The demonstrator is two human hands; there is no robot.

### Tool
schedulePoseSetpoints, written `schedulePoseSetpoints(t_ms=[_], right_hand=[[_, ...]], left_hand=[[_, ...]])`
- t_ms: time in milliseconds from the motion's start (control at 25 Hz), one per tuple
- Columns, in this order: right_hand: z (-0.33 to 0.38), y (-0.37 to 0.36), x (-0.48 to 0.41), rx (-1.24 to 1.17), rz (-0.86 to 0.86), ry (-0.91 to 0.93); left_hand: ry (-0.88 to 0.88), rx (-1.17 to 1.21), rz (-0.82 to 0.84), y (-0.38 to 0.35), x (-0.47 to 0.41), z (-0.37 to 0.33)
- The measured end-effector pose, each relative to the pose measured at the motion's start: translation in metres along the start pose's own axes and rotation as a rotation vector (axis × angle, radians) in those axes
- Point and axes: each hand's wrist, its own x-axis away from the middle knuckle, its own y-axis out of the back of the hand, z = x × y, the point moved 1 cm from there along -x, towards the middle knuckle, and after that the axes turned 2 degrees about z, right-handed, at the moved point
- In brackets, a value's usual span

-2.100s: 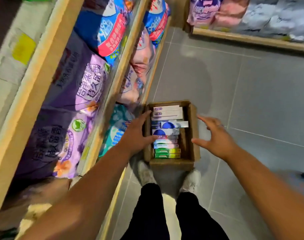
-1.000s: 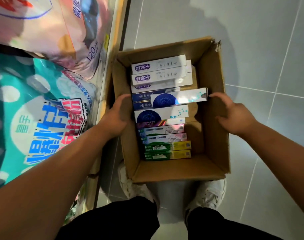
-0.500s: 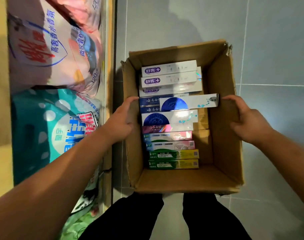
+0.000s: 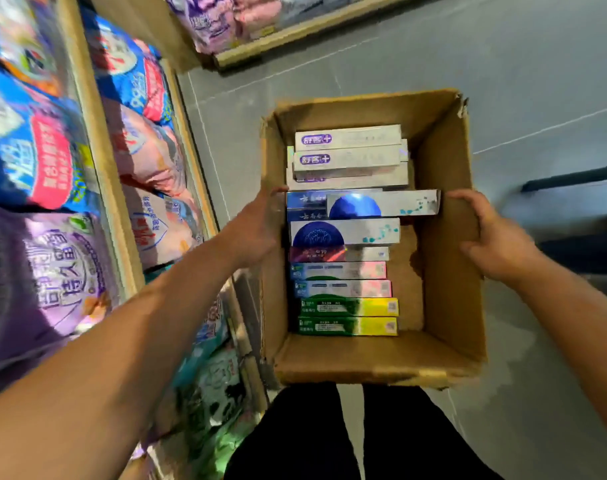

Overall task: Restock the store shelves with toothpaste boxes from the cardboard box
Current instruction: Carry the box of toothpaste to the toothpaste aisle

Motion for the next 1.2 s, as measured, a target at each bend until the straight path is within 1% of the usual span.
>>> schedulePoseSetpoints(t_ms=[80,160,320,440,520,560,640,840,960,1080,1200], right_hand=[[-0.004,0.027,0.042,-0.064,-0.063,0.000],[-0.010,0.048,0.086,-0.086,-0.137,-0.041],[-0.050,0.072,0.181,-0.193,-0.284,-0.163],[-0.087,0.078,0.246,-0.300,-0.377,-0.248],[-0.117,0.080,0.294,-0.370,-0.444,-0.318],[-0.134,0.077,0.318,-0.418,-0.471,-0.337],[-0.173,0.069,0.368,-0.502,-0.523,-0.376],[-0.246,0.039,0.496,-0.751,-0.657,-0.468],[-0.285,0.005,0.579,-0.798,-0.734,-0.614],[-0.316,-0.033,0.654,-0.852,-0.827,-0.746],[-0.335,-0.073,0.720,-0.895,-0.927,-0.886]], left_hand=[[-0.068,0.031,0.038,0.001,0.012,-0.037],[-0.104,-0.033,0.065,0.004,0.022,-0.071],[-0.270,-0.194,0.265,-0.013,0.034,-0.150],[-0.247,-0.290,0.345,-0.045,0.047,-0.208],[-0.297,-0.260,0.430,-0.083,0.062,-0.250],[-0.359,-0.250,0.484,-0.104,0.073,-0.268],[-0.431,-0.322,0.550,-0.149,0.091,-0.301],[-0.397,-0.438,0.673,-0.286,0.136,-0.362],[-0.458,-0.454,0.842,-0.370,0.180,-0.391],[-0.547,-0.598,0.960,-0.450,0.219,-0.416],[-0.621,-0.791,1.033,-0.532,0.261,-0.437]])
